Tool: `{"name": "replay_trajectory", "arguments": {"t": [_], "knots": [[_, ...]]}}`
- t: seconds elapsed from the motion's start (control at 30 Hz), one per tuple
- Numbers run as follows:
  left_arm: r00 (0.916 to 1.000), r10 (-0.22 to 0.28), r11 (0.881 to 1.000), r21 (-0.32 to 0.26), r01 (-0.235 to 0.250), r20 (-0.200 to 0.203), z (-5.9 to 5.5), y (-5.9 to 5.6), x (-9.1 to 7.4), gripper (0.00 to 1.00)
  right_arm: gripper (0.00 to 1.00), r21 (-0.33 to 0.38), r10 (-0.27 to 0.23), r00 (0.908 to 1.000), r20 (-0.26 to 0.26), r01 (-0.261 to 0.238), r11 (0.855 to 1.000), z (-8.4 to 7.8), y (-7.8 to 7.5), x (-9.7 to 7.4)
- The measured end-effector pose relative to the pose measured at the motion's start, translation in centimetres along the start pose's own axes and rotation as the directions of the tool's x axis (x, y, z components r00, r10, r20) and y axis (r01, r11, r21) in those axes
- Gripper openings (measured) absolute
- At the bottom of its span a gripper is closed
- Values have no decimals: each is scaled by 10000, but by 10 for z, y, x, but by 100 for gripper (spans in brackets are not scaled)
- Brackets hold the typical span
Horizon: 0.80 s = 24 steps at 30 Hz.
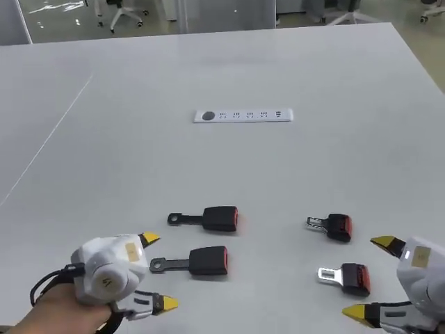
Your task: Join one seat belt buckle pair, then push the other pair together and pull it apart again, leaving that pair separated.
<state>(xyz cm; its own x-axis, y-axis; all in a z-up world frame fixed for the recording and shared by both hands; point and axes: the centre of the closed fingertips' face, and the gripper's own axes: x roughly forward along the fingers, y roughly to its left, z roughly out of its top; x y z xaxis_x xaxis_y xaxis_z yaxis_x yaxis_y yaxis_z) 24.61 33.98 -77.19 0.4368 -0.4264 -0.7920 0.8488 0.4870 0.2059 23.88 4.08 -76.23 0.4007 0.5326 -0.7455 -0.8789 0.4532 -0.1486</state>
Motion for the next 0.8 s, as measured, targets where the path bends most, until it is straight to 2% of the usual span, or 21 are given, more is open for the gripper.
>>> {"name": "replay_trajectory", "arguments": {"t": [0.03, 0.1, 0.2, 0.27, 0.3, 0.4, 0.57, 0.67, 0.8], "knots": [[9997, -140, 9999, -3, 140, -177, -2, 0, 5, 72, 75, -11, -12, 10000, -25, 12, 10000, -1, -2, 1], [9987, -507, 9987, 68, 507, -104, 3, -3, 12, 69, 71, -109, 154, 9998, -108, -156, 9998, -4, -1, 4], [9965, -806, 9961, 339, 812, -200, 6, -7, 23, 66, 65, -254, 358, 9992, -158, -362, 9990, -11, -3, 12], [9945, -1047, 9943, 226, 1045, 57, 10, -10, 34, 64, 63, -403, 361, 9992, -168, -368, 9985, -15, -4, 16], [9936, -1131, 9931, 303, 1129, 51, 9, -10, 37, 63, 62, -429, 460, 9986, -277, -472, 9980, -19, -4, 19], [9922, -1195, 9909, 577, 1215, -365, 2, -8, 47, 61, 58, -526, 609, 9975, -347, -627, 9966, -24, -6, 27], [9867, -1561, 9797, 1198, 1606, -458, 9, -10, 57, 56, 53, -680, 1123, 9907, -764, -1175, 9907, -33, -7, 36], [9847, -1667, 9760, 1335, 1721, -509, 12, -9, 63, 54, 52, -791, 1235, 9877, -958, -1312, 9882, -36, -11, 38], [9816, -1720, 9710, 1535, 1831, -828, 13, -5, 73, 50, 50, -842, 1479, 9816, -1211, -1586, 9837, -39, -18, 38]]}}
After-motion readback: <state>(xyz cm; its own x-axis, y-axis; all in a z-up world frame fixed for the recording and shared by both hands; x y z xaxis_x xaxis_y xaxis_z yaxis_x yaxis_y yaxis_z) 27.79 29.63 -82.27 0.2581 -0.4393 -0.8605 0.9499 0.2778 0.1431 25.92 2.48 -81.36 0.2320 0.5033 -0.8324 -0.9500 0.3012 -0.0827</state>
